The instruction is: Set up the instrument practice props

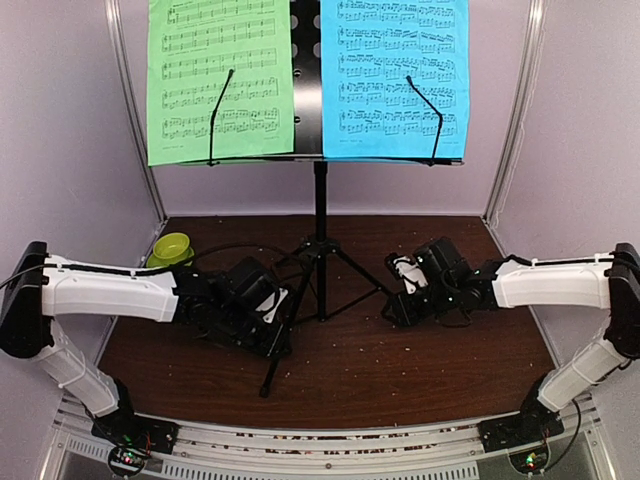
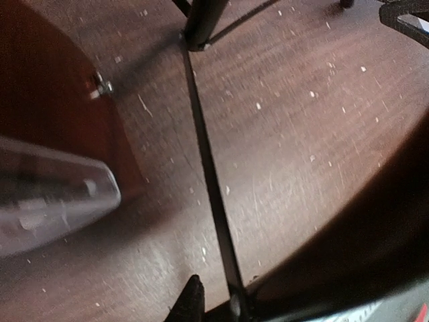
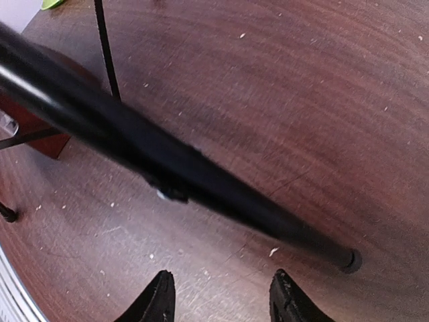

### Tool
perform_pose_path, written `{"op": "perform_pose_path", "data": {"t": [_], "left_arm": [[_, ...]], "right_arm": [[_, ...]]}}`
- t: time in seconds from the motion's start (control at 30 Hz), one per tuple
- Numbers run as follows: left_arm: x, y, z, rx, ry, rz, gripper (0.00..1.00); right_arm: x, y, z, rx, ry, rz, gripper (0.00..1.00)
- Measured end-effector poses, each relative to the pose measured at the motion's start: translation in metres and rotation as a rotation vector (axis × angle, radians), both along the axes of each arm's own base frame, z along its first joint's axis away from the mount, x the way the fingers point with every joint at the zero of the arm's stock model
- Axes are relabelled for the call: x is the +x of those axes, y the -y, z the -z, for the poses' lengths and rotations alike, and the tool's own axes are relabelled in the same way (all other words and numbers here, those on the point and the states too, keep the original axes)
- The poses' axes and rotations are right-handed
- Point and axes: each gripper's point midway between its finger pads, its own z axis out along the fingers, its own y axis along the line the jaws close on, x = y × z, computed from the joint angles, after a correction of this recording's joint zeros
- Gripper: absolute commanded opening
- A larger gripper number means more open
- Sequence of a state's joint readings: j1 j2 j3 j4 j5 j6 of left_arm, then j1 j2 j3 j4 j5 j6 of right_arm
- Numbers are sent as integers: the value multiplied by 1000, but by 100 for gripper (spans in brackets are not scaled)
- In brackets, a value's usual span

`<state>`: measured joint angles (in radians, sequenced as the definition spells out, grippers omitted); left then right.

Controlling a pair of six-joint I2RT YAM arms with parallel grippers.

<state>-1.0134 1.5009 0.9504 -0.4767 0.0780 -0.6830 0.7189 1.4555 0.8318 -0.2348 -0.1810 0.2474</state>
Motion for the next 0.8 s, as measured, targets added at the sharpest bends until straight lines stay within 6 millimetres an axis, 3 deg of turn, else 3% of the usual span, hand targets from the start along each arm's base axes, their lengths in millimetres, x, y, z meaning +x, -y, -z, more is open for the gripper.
{"op": "perform_pose_path", "data": {"t": [0.37,0.8], "left_arm": [[43,7,-5,53,98,-36,13],[87,32,-7,42,145,-24,12]], "right_arm": [[46,15,-9,-17,50,86,47],[109,27,-17,-47,89,165,45]]}}
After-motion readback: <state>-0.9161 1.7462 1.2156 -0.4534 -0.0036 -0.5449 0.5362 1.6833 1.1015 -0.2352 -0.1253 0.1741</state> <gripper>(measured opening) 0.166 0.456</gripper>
